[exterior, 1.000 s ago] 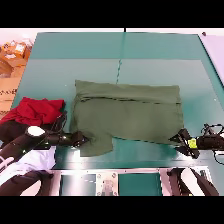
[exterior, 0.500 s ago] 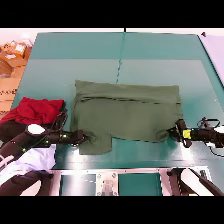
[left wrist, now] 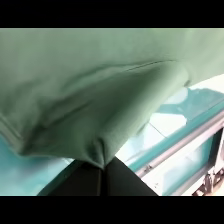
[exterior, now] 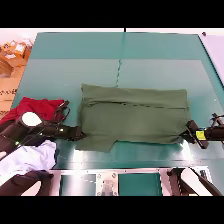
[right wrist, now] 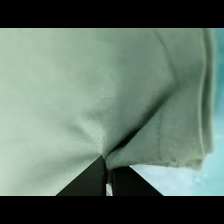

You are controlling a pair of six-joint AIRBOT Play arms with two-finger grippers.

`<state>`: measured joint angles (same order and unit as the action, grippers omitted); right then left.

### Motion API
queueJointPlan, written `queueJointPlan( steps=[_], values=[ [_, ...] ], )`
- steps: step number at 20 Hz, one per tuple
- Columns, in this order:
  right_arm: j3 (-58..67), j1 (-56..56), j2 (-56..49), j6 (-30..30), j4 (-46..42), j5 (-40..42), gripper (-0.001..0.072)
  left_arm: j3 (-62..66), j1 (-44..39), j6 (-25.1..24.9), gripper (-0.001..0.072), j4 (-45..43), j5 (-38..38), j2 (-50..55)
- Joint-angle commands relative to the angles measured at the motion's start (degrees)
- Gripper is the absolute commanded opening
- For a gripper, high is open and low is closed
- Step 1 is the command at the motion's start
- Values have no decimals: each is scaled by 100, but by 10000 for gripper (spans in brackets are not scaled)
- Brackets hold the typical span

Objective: Fold the shirts.

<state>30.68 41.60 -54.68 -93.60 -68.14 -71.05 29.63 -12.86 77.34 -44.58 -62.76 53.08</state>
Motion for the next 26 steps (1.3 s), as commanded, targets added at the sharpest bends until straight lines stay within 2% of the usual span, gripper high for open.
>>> queueJointPlan(
  steps=[1,4,7,9,13,18,20,24,25,26],
  values=[
    [310,122,173,66,59,-321,16,479,-435,387,22,-280,-13,-181],
    [527,-28,168,133,420,-306,16,1115,-485,284,21,-337,557,146],
    [925,-271,151,131,682,-76,16,2044,-485,-116,22,-352,686,973],
    [1235,-437,-37,131,981,120,16,2721,-485,-199,22,-433,772,1648],
    [1878,-903,-964,205,1333,627,16,3947,-485,-433,22,-485,817,3036],
    [2778,-1156,-2428,378,1665,1108,17,5016,-374,-584,24,-581,1228,4520],
    [3182,-1189,-3051,586,1906,1172,17,5178,-374,-708,24,-601,1759,4819],
    [4236,-1174,-4085,608,2037,1364,32,5215,-374,-669,26,-597,3042,4968],
    [4592,-1141,-4275,629,2033,1405,203,5215,-374,-562,244,-595,3237,4968],
    [4962,-1093,-4428,750,2035,1405,493,5217,-372,-387,710,-586,3355,4964]
  ],
)
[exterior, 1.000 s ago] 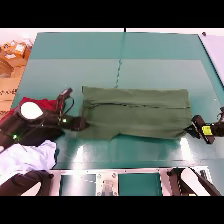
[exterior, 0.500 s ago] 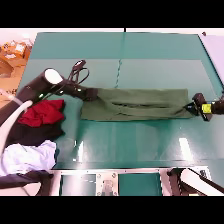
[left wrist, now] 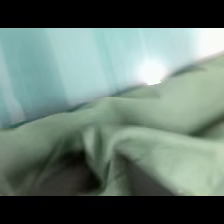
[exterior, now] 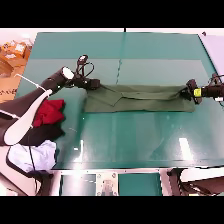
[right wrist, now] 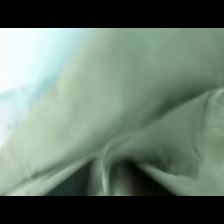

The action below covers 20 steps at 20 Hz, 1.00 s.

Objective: Fold the shirts.

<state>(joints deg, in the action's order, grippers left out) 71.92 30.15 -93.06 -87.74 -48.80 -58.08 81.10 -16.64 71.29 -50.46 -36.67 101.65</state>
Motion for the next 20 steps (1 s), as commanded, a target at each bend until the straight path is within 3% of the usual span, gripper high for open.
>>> queueJointPlan(
  steps=[1,5,8,13,17,20],
  values=[
    [1255,131,-704,354,94,98,596,70,17,341,672,-4,774,79],
    [2232,662,-754,791,-149,-424,592,374,177,369,670,28,411,48],
    [2247,1034,-905,1023,-632,-1154,592,852,310,385,670,7,-177,48],
    [2247,1416,-1744,1952,-671,-2343,592,1165,361,387,670,144,-1165,35],
    [2249,1421,-2315,2614,-48,-2758,593,1165,361,380,669,289,-1849,26],
    [2337,1403,-2608,2699,229,-2747,593,1165,361,367,669,289,-2142,24]
  ],
)
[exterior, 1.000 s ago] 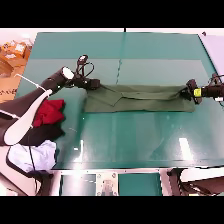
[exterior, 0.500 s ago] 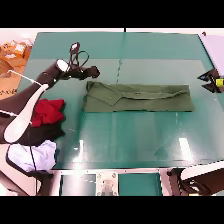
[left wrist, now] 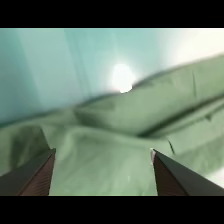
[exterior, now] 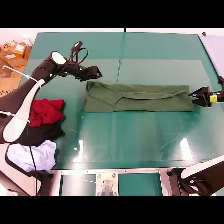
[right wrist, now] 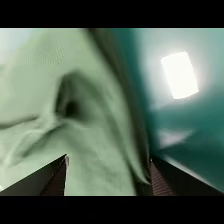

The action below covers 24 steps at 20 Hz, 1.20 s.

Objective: Fold the shirts.

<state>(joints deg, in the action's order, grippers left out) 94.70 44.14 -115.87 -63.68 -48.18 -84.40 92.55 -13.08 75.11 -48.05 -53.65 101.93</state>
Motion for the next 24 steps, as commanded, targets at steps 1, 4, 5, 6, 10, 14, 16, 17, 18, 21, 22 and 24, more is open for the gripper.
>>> queueJointPlan(
  steps=[1,4,5,6,10,14,16,17,18,21,22,24],
  values=[
    [116,-15,-409,291,168,-118,593,20,4,-15,669,48,-479,-4],
    [232,-157,-496,490,166,-234,579,20,4,-13,668,48,-487,-4],
    [278,-221,-496,531,166,-249,576,20,4,-13,668,48,-492,-4],
    [337,-293,-496,546,168,-247,545,20,4,-13,650,48,-490,-4],
    [573,-654,-485,544,168,-337,12,20,4,-166,23,55,-444,-4],
    [1198,-802,-90,286,173,-883,15,367,-28,-74,22,59,-374,-9],
    [1556,-813,334,-48,175,-1200,15,640,-164,116,23,50,-144,-9],
    [1696,-841,586,-278,177,-1322,15,686,-306,136,23,50,55,0],
    [1781,-892,824,-433,188,-1436,16,686,-501,133,23,50,247,31],
    [1805,-1200,1512,-734,345,-1648,15,686,-1340,138,24,168,721,487],
    [1805,-1351,1692,-804,345,-1705,16,686,-1620,133,24,380,944,715],
    [1805,-1652,1956,-968,343,-1773,16,688,-2118,57,24,970,1519,1174]
  ],
)
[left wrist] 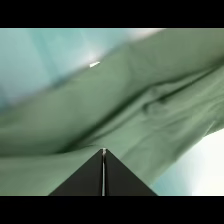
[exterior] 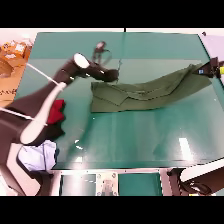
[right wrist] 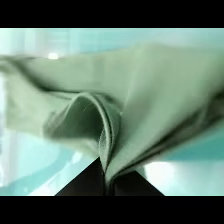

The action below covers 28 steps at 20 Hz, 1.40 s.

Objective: Fold the shirts.

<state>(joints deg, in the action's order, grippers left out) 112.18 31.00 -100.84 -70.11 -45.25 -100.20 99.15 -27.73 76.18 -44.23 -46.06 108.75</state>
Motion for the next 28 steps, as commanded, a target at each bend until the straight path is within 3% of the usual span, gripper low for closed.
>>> queueJointPlan(
  steps=[1,4,8,12,14,18,22,28],
  values=[
    [57,-492,544,-389,52,-190,16,72,-859,-190,24,951,994,708],
    [55,-946,675,-496,94,-190,16,586,-1252,-205,24,1585,1161,1318],
    [55,-1392,680,-623,304,-184,16,1110,-1410,446,24,1786,1113,1934],
    [55,-1580,680,-761,542,-44,16,1110,-1397,466,24,1939,1060,2070],
    [50,-1637,678,-774,540,-11,15,1113,-1263,411,23,1937,599,1989],
    [48,-1777,678,-776,549,31,15,1121,-391,-131,23,1687,-920,1366],
    [-35,-2140,678,-1043,586,278,15,1121,925,-125,23,1019,-2256,299],
    [-817,-3593,584,-1141,584,1648,16,1121,2391,-127,24,898,-3038,-704]
  ],
)
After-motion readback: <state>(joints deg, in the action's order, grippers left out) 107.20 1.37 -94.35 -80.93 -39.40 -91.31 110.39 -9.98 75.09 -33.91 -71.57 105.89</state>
